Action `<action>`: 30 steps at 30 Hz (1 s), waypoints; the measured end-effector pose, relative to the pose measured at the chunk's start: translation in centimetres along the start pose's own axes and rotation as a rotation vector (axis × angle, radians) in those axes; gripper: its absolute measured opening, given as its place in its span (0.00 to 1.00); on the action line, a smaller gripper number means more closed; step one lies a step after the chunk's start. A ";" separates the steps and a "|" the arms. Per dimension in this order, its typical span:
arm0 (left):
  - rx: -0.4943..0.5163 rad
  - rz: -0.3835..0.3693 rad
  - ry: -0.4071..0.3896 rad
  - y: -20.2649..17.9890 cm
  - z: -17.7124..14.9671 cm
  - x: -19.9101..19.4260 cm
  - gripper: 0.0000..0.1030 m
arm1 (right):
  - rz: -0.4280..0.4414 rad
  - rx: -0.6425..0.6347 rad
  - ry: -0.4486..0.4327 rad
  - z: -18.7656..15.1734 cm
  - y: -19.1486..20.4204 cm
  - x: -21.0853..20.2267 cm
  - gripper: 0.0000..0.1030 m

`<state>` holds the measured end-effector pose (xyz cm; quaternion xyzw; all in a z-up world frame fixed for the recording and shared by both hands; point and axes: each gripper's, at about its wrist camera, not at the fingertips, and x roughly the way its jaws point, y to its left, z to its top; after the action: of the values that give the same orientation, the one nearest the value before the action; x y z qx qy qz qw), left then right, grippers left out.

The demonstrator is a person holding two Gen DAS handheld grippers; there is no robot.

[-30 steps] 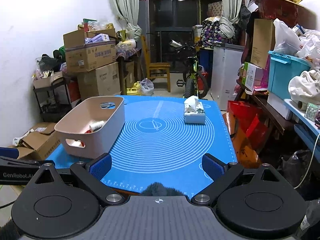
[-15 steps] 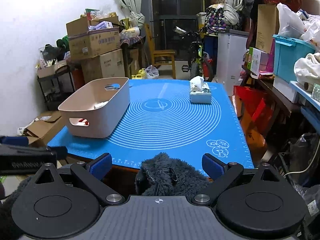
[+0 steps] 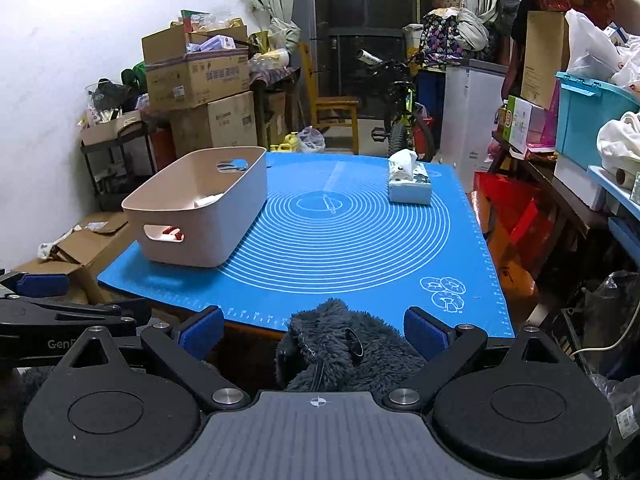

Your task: Organize rigid objects

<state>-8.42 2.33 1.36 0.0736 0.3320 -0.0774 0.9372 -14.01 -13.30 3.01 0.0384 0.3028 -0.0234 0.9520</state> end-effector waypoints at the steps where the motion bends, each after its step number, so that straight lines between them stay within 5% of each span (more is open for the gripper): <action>1: -0.003 -0.004 0.000 0.1 0.0 0.0 0.88 | -0.001 0.000 -0.001 0.0 0.0 -0.1 0.94; 30: -0.012 -0.006 0.008 0.4 -0.1 0.1 0.88 | -0.002 -0.007 0.003 0.0 0.5 0.1 0.94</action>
<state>-8.26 2.72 1.26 0.0674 0.3362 -0.0779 0.9361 -13.92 -12.76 2.98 0.0347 0.3044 -0.0231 0.9516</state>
